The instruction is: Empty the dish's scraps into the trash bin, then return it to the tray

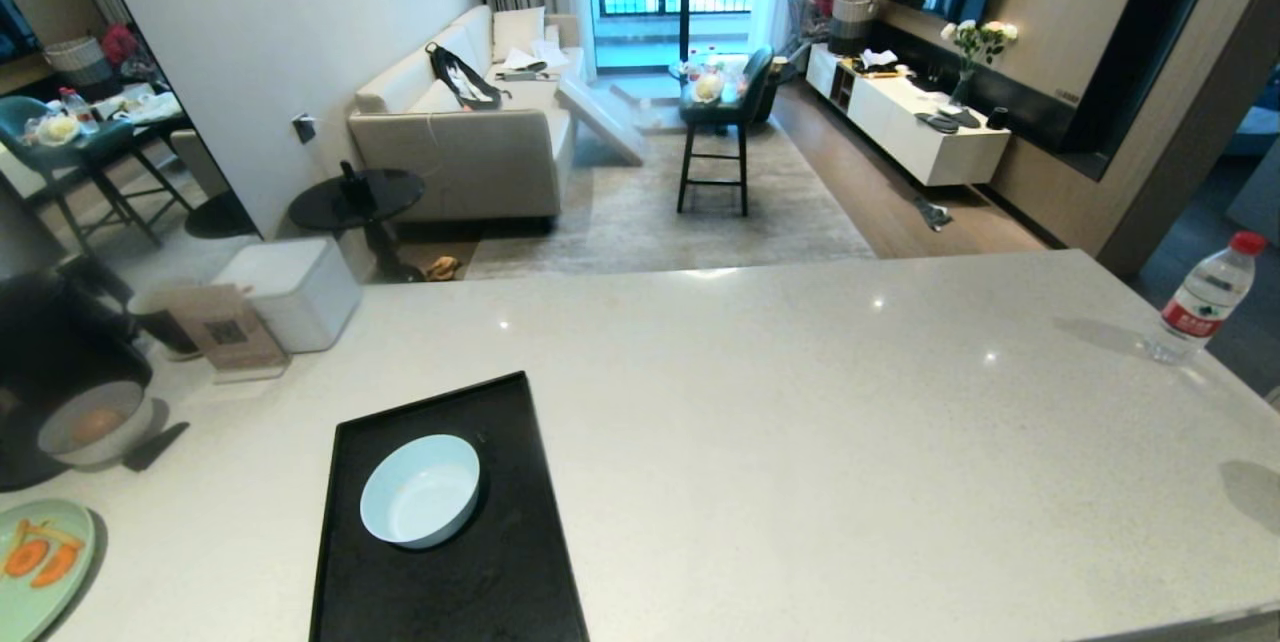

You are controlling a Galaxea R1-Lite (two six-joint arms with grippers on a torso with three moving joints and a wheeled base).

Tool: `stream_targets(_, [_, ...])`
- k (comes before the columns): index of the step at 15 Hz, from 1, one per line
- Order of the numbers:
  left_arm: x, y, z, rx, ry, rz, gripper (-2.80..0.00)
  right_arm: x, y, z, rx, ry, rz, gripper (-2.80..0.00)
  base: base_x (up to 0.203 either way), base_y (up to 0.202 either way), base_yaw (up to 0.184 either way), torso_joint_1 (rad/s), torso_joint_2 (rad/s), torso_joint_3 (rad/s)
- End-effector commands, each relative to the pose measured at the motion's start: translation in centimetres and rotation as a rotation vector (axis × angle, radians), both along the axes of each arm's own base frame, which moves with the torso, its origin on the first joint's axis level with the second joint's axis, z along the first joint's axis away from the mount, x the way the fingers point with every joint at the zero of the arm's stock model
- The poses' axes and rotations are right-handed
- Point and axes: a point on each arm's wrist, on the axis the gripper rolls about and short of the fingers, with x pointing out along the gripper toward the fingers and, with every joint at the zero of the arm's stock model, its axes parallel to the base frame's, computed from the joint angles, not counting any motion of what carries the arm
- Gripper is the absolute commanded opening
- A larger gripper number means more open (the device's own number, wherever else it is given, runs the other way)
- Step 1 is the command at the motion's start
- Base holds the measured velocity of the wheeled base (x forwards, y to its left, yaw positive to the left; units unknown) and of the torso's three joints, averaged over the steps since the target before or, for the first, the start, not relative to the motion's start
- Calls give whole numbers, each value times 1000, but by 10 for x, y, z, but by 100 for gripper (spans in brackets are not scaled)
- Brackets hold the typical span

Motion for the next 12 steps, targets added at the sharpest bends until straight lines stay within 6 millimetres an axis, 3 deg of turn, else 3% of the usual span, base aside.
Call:
stream_targets(1, [0,0,0,0,0,0,-280,0,0,0,-5,1,1,-280,0,0,0,0,0,0])
stream_targets(12, [0,0,0,0,-1,0,-280,0,-1,0,52,-4,-37,-280,0,0,0,0,0,0])
